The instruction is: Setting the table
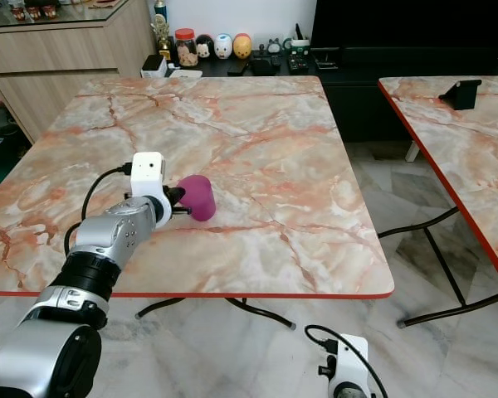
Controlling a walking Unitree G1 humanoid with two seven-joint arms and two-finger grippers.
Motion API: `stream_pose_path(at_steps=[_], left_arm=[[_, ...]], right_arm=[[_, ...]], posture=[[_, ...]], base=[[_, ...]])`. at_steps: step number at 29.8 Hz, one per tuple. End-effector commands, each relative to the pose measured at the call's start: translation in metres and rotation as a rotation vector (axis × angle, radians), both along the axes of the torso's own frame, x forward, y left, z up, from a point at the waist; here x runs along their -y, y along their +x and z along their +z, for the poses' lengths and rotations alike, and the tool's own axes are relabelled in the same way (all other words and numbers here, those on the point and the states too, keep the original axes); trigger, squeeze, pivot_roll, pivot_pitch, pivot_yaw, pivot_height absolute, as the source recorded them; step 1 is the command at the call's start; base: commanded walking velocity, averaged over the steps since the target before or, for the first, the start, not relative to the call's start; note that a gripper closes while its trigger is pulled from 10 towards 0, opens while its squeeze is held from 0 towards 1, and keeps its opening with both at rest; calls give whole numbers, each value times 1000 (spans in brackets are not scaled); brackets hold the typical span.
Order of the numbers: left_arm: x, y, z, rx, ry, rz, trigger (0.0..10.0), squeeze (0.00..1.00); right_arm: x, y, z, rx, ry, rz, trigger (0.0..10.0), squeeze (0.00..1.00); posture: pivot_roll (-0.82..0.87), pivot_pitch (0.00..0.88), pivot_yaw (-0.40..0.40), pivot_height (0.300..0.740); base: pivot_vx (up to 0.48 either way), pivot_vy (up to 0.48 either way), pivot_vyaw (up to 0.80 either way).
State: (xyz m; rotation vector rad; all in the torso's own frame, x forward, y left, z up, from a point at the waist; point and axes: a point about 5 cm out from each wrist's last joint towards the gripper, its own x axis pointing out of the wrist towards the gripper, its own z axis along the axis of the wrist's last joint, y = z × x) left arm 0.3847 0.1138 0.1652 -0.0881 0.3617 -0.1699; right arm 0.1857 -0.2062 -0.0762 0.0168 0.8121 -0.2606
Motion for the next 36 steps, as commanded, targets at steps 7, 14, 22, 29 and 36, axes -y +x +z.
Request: stream_pose_path(at_steps=[7, 14, 22, 29, 36], left_arm=[[2, -1, 5, 6, 18, -34, 0, 0], [1, -1, 5, 9, 22, -32, 0, 0], [-2, -2, 8, 79, 129, -23, 0, 0], [1, -7, 28, 302, 100, -40, 4588, 0], [-6, -21, 36, 469, 81, 0, 10000, 0]], right_arm=[[-2, -3, -2, -20, 18, -6, 10000, 0], [-2, -3, -3, -22, 18, -7, 10000, 0], [-1, -3, -3, -22, 16, -6, 10000, 0], [-1, -3, -2, -21, 13, -8, 10000, 0], [2, 0, 0, -1, 1, -14, 10000, 0]], posture=[[40, 0, 24, 740], [42, 0, 25, 740], [42, 0, 24, 740], [41, 0, 24, 740], [38, 0, 22, 740]], base=[[0, 0, 0], [0, 0, 0], [0, 0, 0], [0, 0, 0], [0, 0, 0]])
